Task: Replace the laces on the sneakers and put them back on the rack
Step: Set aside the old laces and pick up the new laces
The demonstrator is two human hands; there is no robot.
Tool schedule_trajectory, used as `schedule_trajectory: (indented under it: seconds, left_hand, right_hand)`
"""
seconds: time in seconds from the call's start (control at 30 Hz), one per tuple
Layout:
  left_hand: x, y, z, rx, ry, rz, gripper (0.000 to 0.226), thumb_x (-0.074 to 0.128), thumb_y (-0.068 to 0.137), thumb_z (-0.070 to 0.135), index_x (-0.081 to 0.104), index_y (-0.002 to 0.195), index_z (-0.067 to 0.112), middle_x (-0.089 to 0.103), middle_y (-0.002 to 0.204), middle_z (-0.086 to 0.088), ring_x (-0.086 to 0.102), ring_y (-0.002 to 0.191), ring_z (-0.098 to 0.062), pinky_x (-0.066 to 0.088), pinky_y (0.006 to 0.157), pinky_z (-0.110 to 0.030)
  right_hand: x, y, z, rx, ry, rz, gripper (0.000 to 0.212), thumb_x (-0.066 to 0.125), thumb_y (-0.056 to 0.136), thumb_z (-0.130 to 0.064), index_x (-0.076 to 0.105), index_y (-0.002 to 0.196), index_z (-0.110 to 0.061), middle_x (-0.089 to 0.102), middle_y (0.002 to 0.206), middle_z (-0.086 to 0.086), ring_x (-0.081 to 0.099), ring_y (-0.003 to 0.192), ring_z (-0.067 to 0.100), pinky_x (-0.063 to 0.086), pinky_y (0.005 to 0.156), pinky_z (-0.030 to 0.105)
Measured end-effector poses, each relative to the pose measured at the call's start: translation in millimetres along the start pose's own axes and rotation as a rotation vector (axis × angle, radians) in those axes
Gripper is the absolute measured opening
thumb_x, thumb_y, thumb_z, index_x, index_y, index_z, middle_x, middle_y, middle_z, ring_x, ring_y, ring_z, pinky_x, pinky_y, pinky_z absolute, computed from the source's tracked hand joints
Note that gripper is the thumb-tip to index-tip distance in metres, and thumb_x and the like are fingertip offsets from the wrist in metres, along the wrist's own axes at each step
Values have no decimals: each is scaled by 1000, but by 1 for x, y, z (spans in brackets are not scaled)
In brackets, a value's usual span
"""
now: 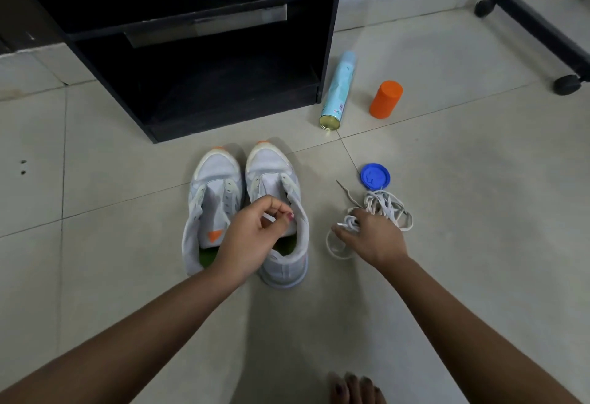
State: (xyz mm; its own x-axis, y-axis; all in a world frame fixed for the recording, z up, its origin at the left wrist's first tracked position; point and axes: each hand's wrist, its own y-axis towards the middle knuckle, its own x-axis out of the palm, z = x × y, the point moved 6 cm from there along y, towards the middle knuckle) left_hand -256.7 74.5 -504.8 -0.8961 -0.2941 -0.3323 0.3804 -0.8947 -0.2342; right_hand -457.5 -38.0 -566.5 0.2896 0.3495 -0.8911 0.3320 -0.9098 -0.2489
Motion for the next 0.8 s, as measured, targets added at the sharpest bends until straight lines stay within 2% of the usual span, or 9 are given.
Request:
schedule_trajectory:
  seconds: [0.1, 0.17, 0.23, 0.33, 0.43, 0.5, 0.6, 0.73, 0.8]
  left_hand:
    - [-2, -3, 3, 7, -51, 12, 19, 61, 91, 11, 65, 87, 30, 69, 83, 7, 63, 78, -15, 50, 72, -29]
    - [-4, -4, 6, 30, -107, 20, 23, 60, 92, 9, 64, 92, 31, 68, 88, 14, 63, 84, -16, 53, 78, -34]
    - [-5, -5, 12, 54, -189, 27, 24, 59, 93, 8, 64, 97, 31, 67, 95, 16, 64, 91, -17, 52, 84, -37]
    - [-5, -5, 22, 37, -302, 19, 25, 58, 93, 12, 61, 114, 25, 65, 113, 8, 61, 105, -8, 49, 93, -31]
    - [5, -6, 28, -158, -486, -99, 43, 60, 89, 34, 50, 131, 29, 58, 126, 13, 58, 112, 0, 48, 101, -39]
    - [14, -9, 31, -275, -676, -219, 54, 61, 84, 45, 48, 134, 29, 60, 129, 8, 62, 113, -14, 50, 99, -43]
    - [17, -12, 36, -301, -859, -284, 56, 55, 82, 42, 50, 134, 19, 63, 127, -8, 64, 111, -32, 54, 93, -38]
    - [16, -17, 24, -388, -874, -230, 60, 57, 80, 40, 47, 134, 16, 62, 127, -15, 65, 107, -34, 53, 92, -35]
    - [21, -20, 24, -378, -815, -294, 51, 46, 92, 42, 46, 136, 17, 61, 128, -13, 63, 113, -31, 53, 94, -36]
  right_hand:
    - [10, 2, -2, -86, -75, -108, 27, 60, 86, -42, 58, 102, -20, 66, 96, 4, 62, 96, 27, 43, 71, 32]
    - [12, 1, -5, -126, -75, -135, 17, 60, 87, -34, 57, 95, -20, 66, 93, 4, 62, 93, 29, 43, 68, 33]
    - [0, 0, -16, -141, 51, -96, 15, 60, 89, -30, 52, 84, -18, 61, 80, 2, 60, 83, 29, 41, 64, 34]
    - [-37, 1, -51, -232, 251, 26, 19, 62, 89, -27, 50, 79, -15, 54, 66, 0, 52, 65, 23, 39, 60, 34]
    - [-67, -4, -93, -331, 438, -7, 21, 63, 89, -28, 54, 77, -14, 50, 60, -3, 44, 56, 14, 36, 55, 31]
    - [-73, -10, -110, -363, 495, -45, 15, 64, 88, -25, 57, 77, -18, 52, 59, -7, 45, 54, 8, 36, 55, 30]
    - [-72, -15, -116, -327, 640, -95, 5, 64, 88, -26, 61, 87, -22, 61, 66, -10, 55, 60, 4, 44, 57, 29]
    - [-76, -25, -119, -158, 1205, -67, 28, 47, 97, -39, 52, 84, -15, 50, 61, -10, 53, 63, 8, 43, 63, 19]
    - [-71, -34, -134, -216, 1199, -44, 38, 36, 101, -42, 54, 86, -12, 56, 70, -9, 57, 70, 5, 45, 67, 14]
